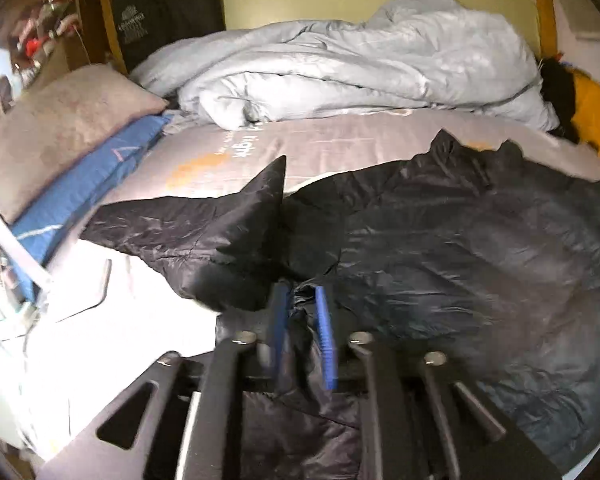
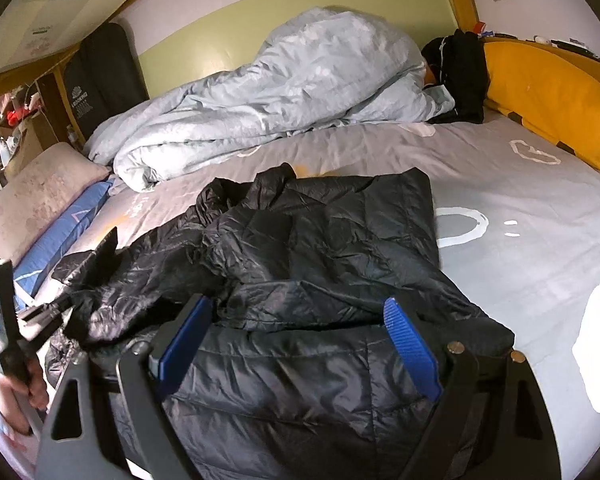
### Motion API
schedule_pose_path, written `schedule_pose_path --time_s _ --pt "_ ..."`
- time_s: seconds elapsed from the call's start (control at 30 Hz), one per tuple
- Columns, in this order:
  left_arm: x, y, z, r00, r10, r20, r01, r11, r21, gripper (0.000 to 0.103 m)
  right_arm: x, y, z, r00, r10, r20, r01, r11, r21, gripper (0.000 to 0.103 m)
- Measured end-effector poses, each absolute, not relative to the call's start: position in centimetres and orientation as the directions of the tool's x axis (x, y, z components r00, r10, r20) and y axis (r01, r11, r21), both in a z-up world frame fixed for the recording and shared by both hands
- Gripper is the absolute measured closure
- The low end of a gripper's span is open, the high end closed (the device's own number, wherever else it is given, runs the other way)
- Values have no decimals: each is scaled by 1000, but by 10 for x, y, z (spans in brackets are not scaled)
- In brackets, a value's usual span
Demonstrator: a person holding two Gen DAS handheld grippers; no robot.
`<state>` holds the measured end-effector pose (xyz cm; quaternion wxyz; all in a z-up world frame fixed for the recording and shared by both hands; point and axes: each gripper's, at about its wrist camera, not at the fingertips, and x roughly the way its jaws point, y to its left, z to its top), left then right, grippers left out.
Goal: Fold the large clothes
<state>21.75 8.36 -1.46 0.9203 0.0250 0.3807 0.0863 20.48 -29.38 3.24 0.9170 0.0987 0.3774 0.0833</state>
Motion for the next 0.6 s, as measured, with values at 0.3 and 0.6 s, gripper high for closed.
schedule_pose_path --time_s 0.3,0.6 --pt "216 65 -14 633 -114 -766 56 993 -102 27 207 -298 30 692 212 -691 -53 968 243 16" --pt "251 73 -49 578 -54 -814 -44 994 -98 89 212 -296 24 672 206 -711 -54 972 230 16"
